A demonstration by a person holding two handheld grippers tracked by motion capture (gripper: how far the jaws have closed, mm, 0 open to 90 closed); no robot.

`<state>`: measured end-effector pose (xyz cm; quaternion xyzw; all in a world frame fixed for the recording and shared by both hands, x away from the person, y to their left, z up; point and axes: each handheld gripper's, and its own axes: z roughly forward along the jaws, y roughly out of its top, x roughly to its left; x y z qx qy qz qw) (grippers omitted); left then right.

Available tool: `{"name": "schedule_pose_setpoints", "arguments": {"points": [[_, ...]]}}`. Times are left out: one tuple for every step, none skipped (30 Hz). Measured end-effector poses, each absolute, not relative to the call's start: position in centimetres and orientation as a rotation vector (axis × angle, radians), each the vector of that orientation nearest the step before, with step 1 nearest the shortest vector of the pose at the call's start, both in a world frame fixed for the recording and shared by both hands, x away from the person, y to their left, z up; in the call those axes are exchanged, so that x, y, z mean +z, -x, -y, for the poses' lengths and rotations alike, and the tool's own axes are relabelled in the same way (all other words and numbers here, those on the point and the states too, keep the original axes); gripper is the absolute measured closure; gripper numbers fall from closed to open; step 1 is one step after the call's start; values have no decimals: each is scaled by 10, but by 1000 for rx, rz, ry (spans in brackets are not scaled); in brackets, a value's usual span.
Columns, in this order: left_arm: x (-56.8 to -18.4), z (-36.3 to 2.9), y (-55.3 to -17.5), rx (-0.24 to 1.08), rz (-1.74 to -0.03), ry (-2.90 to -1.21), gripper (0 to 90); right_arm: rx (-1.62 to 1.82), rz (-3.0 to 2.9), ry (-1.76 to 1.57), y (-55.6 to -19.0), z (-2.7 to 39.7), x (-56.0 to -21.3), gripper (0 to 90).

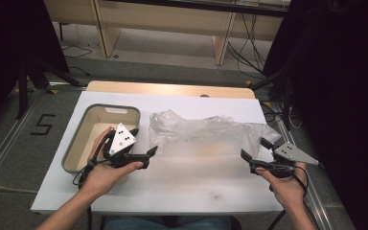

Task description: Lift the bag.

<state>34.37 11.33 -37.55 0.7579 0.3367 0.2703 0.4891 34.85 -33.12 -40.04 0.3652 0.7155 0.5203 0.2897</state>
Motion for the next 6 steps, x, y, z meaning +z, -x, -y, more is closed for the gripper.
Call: {"name": "schedule_pose_setpoints", "arguments": {"points": [[-376,-114,-344,653,-818,-1844,195,1390,-1908,-974,-349,331,-400,177],[-376,-114,-344,650,-816,-1846,192,1389,-1908,-975,-348,331,-400,177],[-376,-115,-344,648,-816,-1846,186,1388,-1907,-978,-348,332,-401,177],[-376,-115,-344,653,-818,-1846,183,1389,-1906,-979,-348,332,-401,177],[-376,-115,-344,657,-817,-1844,184,1389,-1906,-982,-348,332,-401,177],[-376,-116,-345,658,-818,-1843,183,1387,-1906,-983,-349,333,-401,177]]}}
